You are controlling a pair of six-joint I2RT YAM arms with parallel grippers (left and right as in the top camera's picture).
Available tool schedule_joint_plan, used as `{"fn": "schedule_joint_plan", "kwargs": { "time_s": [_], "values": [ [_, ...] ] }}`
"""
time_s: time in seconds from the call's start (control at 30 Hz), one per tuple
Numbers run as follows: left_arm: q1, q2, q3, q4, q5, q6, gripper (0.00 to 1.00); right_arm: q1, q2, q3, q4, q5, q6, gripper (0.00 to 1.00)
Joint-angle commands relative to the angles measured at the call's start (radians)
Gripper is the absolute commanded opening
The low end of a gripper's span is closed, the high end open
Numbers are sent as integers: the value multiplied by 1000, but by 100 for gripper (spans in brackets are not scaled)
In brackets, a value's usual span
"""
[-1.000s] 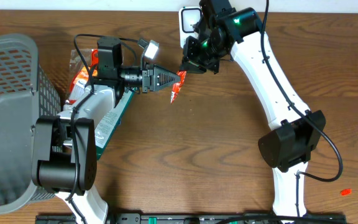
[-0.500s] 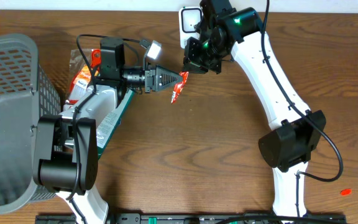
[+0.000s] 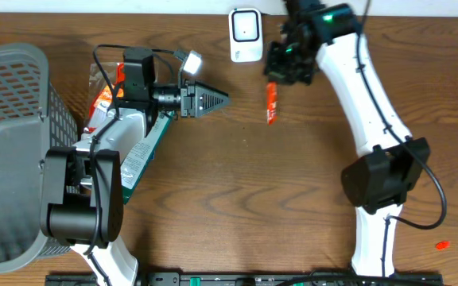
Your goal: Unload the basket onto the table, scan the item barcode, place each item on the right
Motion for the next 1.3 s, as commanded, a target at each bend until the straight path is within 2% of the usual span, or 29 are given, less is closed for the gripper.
{"fn": "schedule_joint_plan", "kwargs": {
  "time_s": [0.0,0.1,0.23,0.33,0.53,0.87,1.13,1.27],
  "values": [
    [1,1,21,3,31,3,51,10,6,5,-3,46,-23,1],
    [1,1,21,3,31,3,56,14,6,5,0,84,-24,1],
    [1,1,21,3,31,3,63,31,6,5,3,271,-58,1],
    [2,1,21,3,31,-14,63,45,6,5,28,369,-129,1],
    [45,1,21,3,31,-38,63,54,6,5,156,391,-215,1],
    [232,1,5,-58,31,-33,69,63,30,5,290,467,-298,1],
    [264,1,-52,-58,23,-10,72,80,77,5,405,525,-490,1],
    [264,1,-74,-58,2,9,72,101,80,5,490,658,-631,1]
  ]
}}
